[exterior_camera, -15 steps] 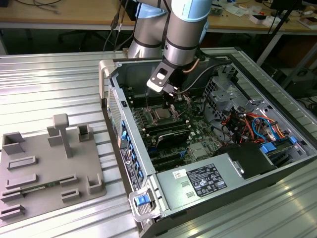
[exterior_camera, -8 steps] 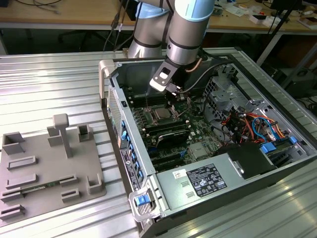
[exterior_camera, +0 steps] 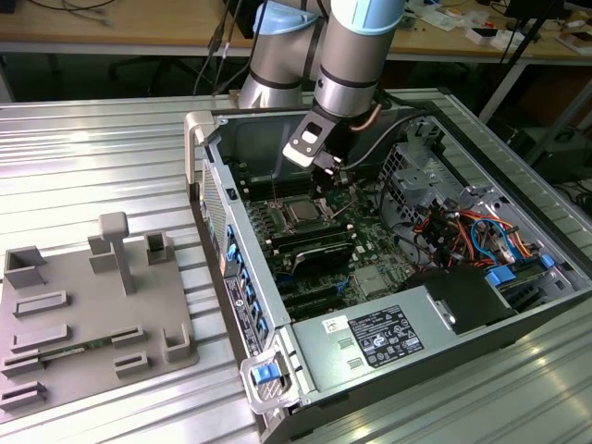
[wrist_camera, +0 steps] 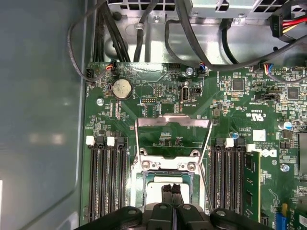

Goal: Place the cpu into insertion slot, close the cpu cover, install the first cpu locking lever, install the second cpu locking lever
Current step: 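Close the cpu cover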

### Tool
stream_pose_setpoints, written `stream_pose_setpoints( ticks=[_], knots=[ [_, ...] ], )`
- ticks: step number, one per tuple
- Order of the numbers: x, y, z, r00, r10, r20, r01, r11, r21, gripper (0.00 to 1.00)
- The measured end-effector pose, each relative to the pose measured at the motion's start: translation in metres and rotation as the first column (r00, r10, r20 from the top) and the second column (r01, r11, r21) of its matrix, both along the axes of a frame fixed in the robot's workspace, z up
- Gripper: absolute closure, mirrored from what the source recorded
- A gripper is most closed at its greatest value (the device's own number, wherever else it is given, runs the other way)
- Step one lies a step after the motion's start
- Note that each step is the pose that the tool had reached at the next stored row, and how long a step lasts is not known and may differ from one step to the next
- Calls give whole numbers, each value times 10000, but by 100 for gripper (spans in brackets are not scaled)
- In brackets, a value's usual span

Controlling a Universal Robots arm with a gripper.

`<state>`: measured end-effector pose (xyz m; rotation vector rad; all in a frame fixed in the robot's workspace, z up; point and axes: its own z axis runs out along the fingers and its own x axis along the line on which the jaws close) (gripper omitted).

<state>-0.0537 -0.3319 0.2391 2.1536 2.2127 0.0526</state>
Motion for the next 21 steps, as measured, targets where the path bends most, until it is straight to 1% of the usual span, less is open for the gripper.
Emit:
stream_pose_setpoints(
  ticks=[2,5,8,10,12,13,15,16,18,21],
  knots=[
    [0,0,45,10000,0,0,0,10000,1,89],
    [9,-1,47,10000,2,-2,-2,10000,-2,89],
    [54,-1,47,10000,0,-1,0,10000,-2,89],
    [56,0,48,10000,-1,-1,1,10000,-1,89],
    [56,0,63,10000,-1,-1,1,10000,-1,89],
    [56,0,80,10000,0,0,0,10000,-1,89],
    [56,0,145,10000,0,-1,0,10000,-2,89],
    [56,0,167,10000,0,0,0,10000,-4,89],
    [56,0,205,10000,0,-1,0,10000,-8,89],
    [62,0,245,10000,1,-2,-1,10000,-28,89]
  ],
)
